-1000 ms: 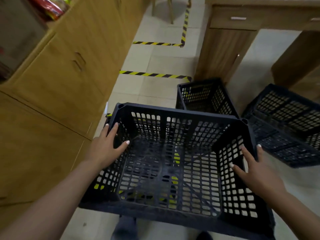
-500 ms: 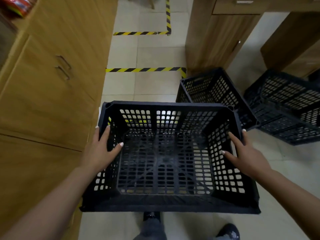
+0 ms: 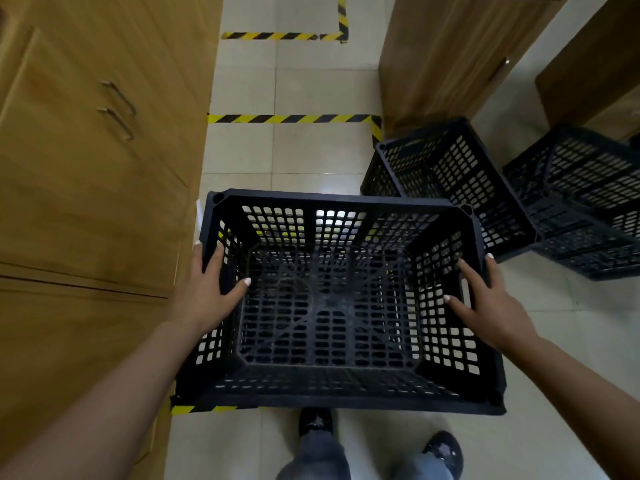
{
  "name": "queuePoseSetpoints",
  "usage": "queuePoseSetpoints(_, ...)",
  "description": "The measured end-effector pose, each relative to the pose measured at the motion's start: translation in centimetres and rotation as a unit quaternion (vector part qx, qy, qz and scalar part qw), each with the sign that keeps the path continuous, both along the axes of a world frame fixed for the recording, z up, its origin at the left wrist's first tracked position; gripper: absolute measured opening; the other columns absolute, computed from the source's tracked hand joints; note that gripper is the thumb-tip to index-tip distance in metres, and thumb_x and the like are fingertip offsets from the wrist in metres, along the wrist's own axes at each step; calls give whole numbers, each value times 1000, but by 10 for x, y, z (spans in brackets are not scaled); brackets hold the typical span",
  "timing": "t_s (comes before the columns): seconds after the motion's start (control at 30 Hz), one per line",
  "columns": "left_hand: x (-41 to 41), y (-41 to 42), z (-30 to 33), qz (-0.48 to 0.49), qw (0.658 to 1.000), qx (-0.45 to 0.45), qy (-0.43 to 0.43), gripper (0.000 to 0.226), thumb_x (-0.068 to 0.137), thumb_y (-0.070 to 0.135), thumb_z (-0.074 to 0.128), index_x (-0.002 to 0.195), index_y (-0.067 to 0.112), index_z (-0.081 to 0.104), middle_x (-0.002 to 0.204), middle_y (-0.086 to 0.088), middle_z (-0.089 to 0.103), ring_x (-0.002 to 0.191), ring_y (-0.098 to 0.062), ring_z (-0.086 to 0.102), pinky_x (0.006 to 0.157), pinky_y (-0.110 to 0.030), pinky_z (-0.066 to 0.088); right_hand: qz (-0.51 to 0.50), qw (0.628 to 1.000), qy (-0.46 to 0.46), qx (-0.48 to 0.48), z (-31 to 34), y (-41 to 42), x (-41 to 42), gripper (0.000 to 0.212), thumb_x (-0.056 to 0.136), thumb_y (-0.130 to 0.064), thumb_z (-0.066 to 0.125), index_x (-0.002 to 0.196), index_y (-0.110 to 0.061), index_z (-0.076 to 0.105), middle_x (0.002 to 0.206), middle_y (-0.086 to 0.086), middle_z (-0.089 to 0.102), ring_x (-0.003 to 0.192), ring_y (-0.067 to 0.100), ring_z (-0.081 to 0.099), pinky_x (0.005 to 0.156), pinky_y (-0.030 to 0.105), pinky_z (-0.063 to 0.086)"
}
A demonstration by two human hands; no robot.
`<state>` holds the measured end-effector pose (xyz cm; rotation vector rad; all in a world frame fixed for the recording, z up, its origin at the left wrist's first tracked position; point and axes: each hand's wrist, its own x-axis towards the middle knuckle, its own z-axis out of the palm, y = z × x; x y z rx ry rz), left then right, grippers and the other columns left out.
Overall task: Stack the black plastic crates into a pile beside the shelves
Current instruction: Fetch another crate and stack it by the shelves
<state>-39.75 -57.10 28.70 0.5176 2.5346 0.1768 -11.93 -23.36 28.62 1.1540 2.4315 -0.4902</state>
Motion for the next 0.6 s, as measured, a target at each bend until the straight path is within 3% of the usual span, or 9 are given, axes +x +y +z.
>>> queuePoseSetpoints(0.43, 19, -9, -17, 20, 999, -39, 7, 84, 88, 64, 44, 153, 26, 8, 159, 0, -22, 139, -42, 18, 109, -48, 29, -5, 998, 57, 8, -12, -9, 15, 73, 89, -48, 54, 150, -31, 18, 160, 5, -10, 120, 37, 53, 80, 43, 52)
queuePoseSetpoints(0.6, 29, -10, -18, 34, 997, -68, 24, 81, 90, 61, 42, 153, 22, 11, 159, -7, -20, 132, -42, 25, 107, -44, 28, -14, 997, 79, 12, -17, -14, 18, 64, 87, -43, 60, 145, -29, 36, 160, 13, -4, 131, 38, 43, 92, 42, 47)
